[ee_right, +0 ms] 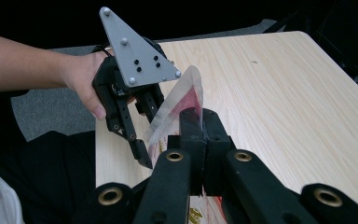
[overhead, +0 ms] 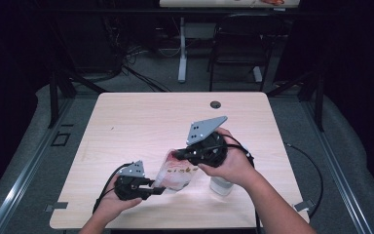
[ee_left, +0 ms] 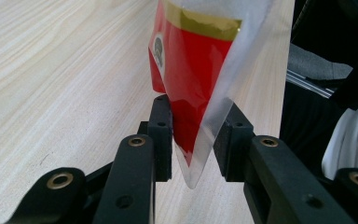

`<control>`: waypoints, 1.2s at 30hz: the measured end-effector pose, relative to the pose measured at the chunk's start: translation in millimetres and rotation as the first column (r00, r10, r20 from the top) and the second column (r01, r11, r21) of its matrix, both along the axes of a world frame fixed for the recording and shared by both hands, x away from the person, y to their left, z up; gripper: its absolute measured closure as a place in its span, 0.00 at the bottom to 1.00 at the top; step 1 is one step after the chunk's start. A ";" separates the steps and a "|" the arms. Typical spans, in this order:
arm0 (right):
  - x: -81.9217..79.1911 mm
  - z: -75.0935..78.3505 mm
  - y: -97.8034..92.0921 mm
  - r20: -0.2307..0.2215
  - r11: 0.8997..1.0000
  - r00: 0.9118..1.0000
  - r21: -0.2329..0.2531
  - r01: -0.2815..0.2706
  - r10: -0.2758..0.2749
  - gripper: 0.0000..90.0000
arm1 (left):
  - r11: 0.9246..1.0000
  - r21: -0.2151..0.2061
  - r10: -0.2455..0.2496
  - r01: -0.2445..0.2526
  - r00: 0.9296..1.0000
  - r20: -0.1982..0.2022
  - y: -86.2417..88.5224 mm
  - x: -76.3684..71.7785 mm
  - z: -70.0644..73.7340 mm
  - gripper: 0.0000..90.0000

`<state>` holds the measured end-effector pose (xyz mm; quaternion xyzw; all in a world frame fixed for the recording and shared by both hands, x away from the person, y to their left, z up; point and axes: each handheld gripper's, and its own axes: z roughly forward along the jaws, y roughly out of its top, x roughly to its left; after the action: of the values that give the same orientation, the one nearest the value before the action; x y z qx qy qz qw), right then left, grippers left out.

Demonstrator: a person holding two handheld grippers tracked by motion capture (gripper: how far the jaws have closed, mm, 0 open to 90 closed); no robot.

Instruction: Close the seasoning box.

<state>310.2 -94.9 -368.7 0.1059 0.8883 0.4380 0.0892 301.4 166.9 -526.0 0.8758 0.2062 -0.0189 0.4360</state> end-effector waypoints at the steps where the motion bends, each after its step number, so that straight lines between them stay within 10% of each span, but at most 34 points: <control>1: 0.2 -0.3 -0.9 -0.002 1.000 1.000 0.001 0.001 -0.001 1.00 | 1.000 0.003 0.000 0.000 1.000 0.003 -0.1 0.1 0.5 0.79; 36: -0.7 -32.4 -43.4 -0.014 0.992 0.998 0.108 0.066 -0.065 1.00 | 0.986 0.165 -0.025 0.030 0.999 -0.031 -11.1 3.0 17.7 0.81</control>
<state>309.5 -138.3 -401.1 0.1418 0.8597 0.4819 0.0930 304.4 155.7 -508.3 0.9113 0.2013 -0.0202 0.3587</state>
